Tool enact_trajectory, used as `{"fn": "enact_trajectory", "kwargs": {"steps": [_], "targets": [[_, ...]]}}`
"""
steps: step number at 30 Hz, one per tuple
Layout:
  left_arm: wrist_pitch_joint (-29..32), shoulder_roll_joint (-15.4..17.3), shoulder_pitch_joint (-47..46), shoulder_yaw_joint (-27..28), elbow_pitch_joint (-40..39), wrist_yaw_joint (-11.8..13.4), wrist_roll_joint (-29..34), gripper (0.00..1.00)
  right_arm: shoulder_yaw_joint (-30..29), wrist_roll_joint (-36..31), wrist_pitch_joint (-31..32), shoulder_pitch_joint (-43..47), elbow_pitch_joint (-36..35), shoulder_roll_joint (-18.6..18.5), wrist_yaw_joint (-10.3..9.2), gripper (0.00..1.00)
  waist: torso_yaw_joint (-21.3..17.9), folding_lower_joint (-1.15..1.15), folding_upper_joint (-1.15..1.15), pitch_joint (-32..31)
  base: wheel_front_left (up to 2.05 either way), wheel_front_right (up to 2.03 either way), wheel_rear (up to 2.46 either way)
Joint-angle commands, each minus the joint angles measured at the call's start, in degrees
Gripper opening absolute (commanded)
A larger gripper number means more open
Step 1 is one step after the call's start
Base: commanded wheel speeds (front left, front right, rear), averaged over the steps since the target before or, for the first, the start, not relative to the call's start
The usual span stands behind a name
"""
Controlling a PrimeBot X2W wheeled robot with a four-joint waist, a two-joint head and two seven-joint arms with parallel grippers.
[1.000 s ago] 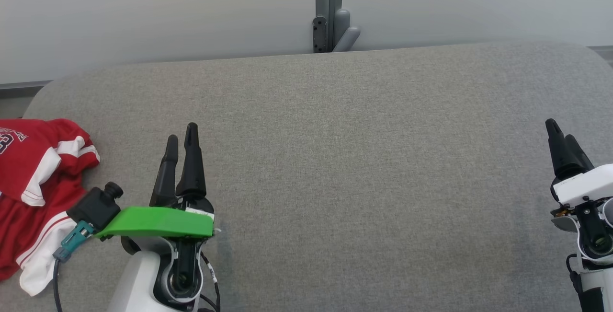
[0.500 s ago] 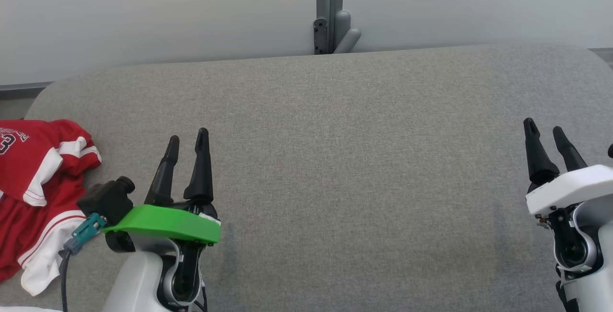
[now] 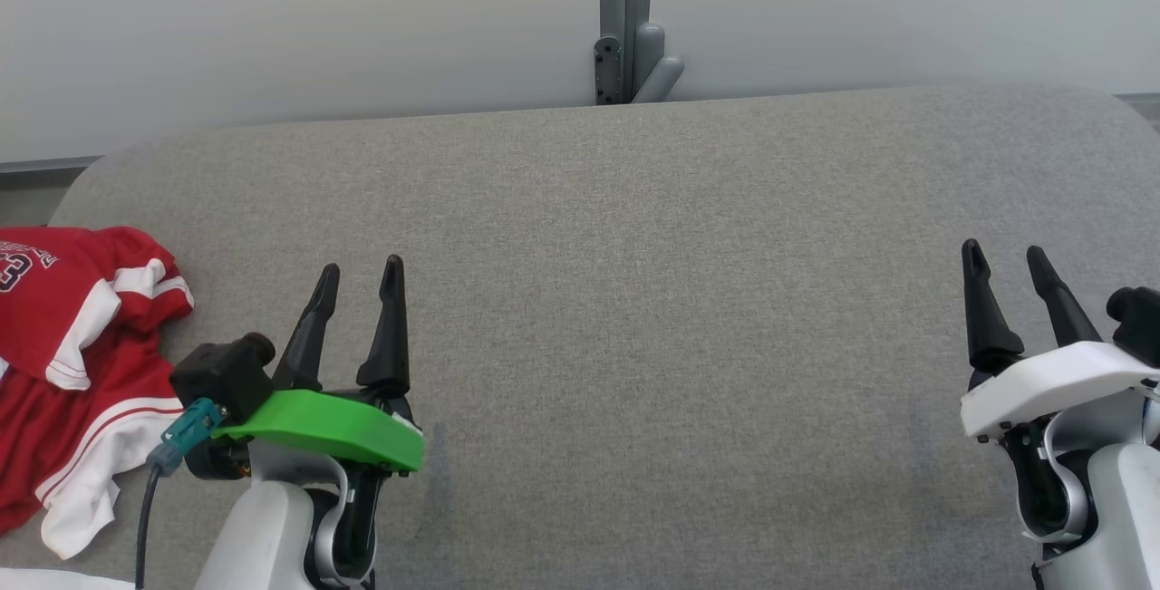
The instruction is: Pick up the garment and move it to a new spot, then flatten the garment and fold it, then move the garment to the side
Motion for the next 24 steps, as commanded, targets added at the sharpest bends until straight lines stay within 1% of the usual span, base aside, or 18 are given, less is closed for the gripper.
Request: {"fn": "enact_trajectory", "kwargs": {"steps": [1,12,24], "targets": [[0.19,0.42,0.03,0.26,-0.74,0.44,1.80,1.00,0.40,-1.61,-0.83,0.11,-1.00,-0.25,0.01,1.00,0.01,0.00,0.00,0.01,0.00,0.00,0.00],[1.06,1.09,1.39,0.67,-1.14,2.33,8.81,1.00,1.95,-7.89,-4.41,1.68,-0.21,1.26,0.01,1.00,0.19,0.00,0.00,-0.29,0.00,0.00,0.00],[2.39,1.70,2.47,1.01,-1.18,3.51,14.19,1.00,2.72,-13.32,-7.61,2.98,0.70,2.45,0.01,1.00,0.50,0.00,0.00,-0.57,0.00,0.00,0.00]]}}
